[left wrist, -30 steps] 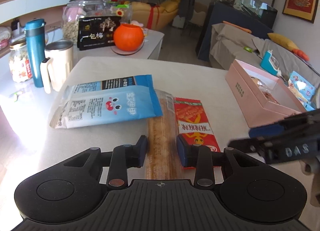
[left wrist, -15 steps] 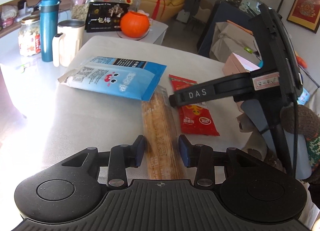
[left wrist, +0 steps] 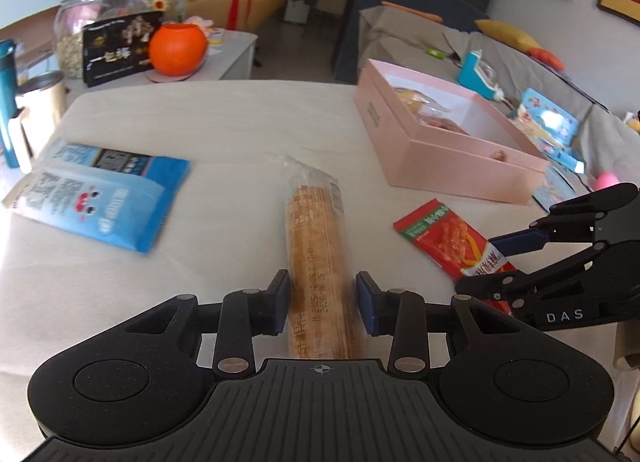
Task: Organize snacks
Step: 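Lift the bread stick with the left gripper while the right lifts the red snack packet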
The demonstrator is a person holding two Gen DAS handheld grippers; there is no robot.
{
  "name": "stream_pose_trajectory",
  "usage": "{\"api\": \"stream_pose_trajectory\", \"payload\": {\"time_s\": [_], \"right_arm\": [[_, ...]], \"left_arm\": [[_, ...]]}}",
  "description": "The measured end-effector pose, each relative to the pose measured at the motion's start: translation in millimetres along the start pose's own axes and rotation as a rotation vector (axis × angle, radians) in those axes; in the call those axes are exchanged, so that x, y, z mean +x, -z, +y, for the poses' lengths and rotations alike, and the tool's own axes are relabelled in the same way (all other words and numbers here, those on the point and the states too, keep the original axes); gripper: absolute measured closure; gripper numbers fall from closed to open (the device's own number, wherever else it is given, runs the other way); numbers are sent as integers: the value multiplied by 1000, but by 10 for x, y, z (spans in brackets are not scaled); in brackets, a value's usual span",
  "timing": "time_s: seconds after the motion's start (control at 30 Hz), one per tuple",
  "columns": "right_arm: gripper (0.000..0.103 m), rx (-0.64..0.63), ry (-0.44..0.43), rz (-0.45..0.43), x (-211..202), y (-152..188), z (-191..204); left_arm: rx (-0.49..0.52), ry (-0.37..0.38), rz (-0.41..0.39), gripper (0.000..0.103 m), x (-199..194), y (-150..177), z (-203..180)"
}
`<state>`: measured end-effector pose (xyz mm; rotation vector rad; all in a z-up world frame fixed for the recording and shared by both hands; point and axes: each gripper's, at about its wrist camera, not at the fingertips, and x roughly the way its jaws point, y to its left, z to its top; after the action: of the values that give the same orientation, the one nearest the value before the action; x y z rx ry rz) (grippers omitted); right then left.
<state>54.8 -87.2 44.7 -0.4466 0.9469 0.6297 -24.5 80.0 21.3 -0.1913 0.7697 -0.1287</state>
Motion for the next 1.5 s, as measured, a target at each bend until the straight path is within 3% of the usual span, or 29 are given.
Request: {"api": "stream_pose_trajectory", "payload": {"time_s": [0.1, 0.2, 0.27, 0.37, 0.47, 0.63, 0.97, 1.1, 1.27, 1.37, 1.5], "right_arm": [[52, 65, 29, -1, -56, 178, -224], [44, 142, 19, -23, -83, 306, -367], [27, 168, 35, -39, -66, 352, -393], [14, 202, 61, -51, -7, 383, -445], [9, 253, 40, -63, 44, 381, -511], [1, 275, 80, -124, 109, 411, -449], [0, 286, 93, -190, 103, 503, -417], [13, 280, 97, -213, 54, 529, -358], [55, 215, 73, -238, -38, 521, -185], [57, 252, 59, -212, -59, 459, -186], [57, 332, 62, -195, -109, 418, -310]], "left_arm": [[31, 49, 21, 63, 66, 3, -153], [14, 113, 17, 63, 28, 3, -167], [-2, 106, -9, 63, -34, -23, -128], [-32, 65, -32, 64, -113, -91, -25], [-56, 43, -23, 64, -122, -148, 59], [-15, 56, 27, 63, 7, -184, -76], [125, 31, 157, 61, 345, -217, -441], [181, 16, 152, 61, 302, -129, -506], [139, 15, 166, 61, 294, -133, -515], [133, 19, 161, 61, 289, -125, -498], [117, 7, 160, 69, 231, -123, -501]]}}
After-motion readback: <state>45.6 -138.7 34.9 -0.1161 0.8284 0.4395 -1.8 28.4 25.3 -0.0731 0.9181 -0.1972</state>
